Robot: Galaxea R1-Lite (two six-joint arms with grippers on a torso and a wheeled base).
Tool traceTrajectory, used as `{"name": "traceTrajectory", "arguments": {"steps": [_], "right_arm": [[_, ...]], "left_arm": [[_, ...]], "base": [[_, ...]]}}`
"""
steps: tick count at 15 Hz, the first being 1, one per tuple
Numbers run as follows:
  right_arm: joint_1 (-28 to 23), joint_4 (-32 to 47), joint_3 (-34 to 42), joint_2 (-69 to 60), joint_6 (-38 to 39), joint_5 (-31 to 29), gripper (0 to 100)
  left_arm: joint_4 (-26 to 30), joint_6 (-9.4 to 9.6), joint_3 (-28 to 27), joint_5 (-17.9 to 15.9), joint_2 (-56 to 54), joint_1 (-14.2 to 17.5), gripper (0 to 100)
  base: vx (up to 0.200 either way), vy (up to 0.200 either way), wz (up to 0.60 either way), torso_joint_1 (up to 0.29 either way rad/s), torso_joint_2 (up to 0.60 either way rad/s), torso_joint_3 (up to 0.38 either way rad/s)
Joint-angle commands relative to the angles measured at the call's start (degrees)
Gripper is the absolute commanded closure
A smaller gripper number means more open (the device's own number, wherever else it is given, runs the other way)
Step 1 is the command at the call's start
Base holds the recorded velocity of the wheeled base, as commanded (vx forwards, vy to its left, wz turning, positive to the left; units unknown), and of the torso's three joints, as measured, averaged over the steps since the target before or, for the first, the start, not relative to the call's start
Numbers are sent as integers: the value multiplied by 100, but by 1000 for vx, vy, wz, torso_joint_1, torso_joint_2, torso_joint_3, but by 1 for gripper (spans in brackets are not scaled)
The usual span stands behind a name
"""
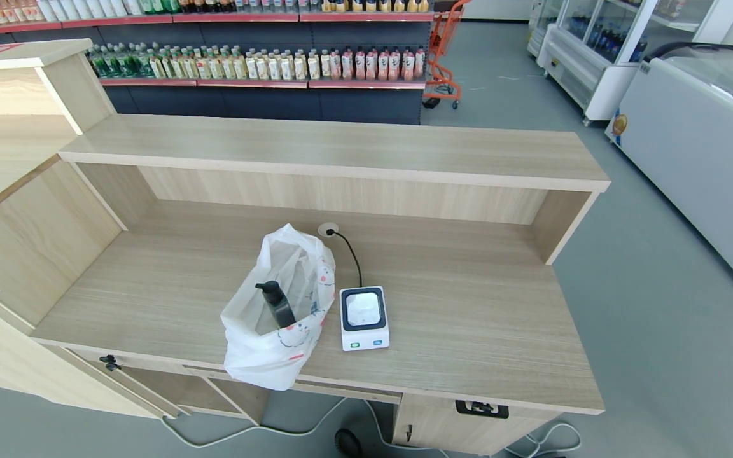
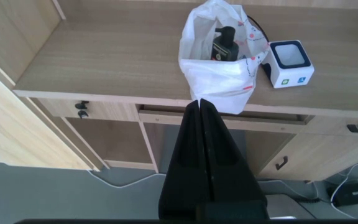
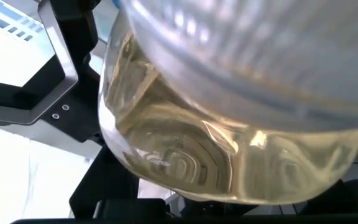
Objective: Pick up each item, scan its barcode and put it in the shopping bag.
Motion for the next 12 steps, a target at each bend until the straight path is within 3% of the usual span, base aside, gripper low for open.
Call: {"name": "traceTrajectory", "arguments": {"steps": [1,12], "right_arm": [[21,4,15,-104,-10,-10,100],[30,13,6,-104,-10,-18,100]], "left_arm": [[0,-5,1,0,-1,1,100],[0,4,1,0,-1,1,100]], "base": [[0,0,0,0,0,0],[0,0,0,0,0,0]]}}
